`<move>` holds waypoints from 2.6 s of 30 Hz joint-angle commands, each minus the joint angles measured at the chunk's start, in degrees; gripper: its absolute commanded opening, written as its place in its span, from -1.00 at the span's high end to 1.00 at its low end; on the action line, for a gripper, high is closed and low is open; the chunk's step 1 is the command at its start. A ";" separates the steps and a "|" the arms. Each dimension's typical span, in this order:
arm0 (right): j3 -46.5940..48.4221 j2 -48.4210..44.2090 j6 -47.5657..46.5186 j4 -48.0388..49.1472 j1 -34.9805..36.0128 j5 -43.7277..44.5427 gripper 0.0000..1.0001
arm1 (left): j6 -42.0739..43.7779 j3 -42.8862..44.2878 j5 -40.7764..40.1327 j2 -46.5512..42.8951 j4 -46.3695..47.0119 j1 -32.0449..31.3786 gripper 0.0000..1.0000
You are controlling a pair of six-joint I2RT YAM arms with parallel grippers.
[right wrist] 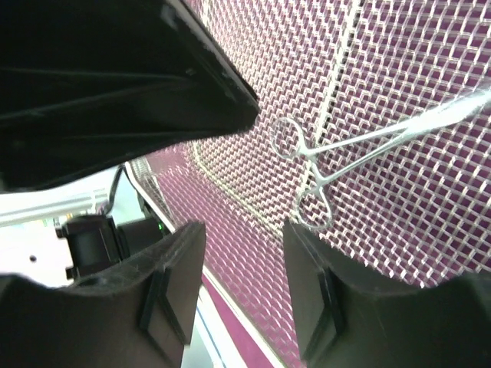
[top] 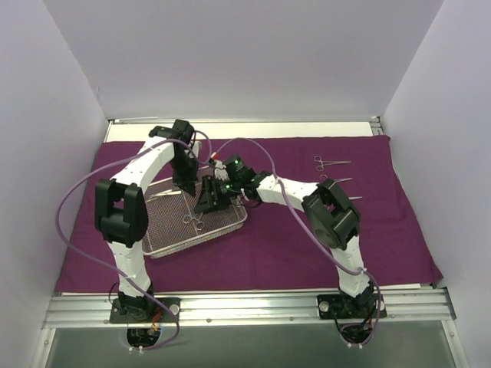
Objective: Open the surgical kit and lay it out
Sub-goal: Pick up the medical item from the container.
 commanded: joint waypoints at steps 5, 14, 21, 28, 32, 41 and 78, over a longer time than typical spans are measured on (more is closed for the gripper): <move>0.31 0.65 0.00 -0.32 1.39 1.66 0.13 | 0.48 0.75 1.68 -3.26 1.72 0.07 0.95; 5.05 -10.60 -6.41 -11.39 -2.56 10.55 0.12 | 1.27 -4.77 1.15 -4.67 5.14 0.43 0.03; 0.58 -25.26 -7.03 -21.13 -12.13 11.52 0.12 | 3.21 -5.67 1.86 -4.85 8.57 -3.17 -0.43; -1.97 -35.12 -11.95 -29.24 -25.49 11.53 0.12 | 4.18 -3.48 -1.74 -0.99 12.18 -8.79 -0.36; -4.43 -38.55 -13.36 -30.38 -32.00 8.89 0.12 | 5.14 -1.98 -5.43 2.53 12.35 -11.26 -0.34; -8.12 -43.21 -14.68 -32.05 -36.40 7.22 0.14 | 5.32 -1.97 -10.62 6.14 14.64 -11.79 -0.22; -4.26 -30.74 -13.81 -26.00 -17.80 11.35 0.26 | 1.72 -5.76 -5.35 4.65 13.15 -4.15 0.95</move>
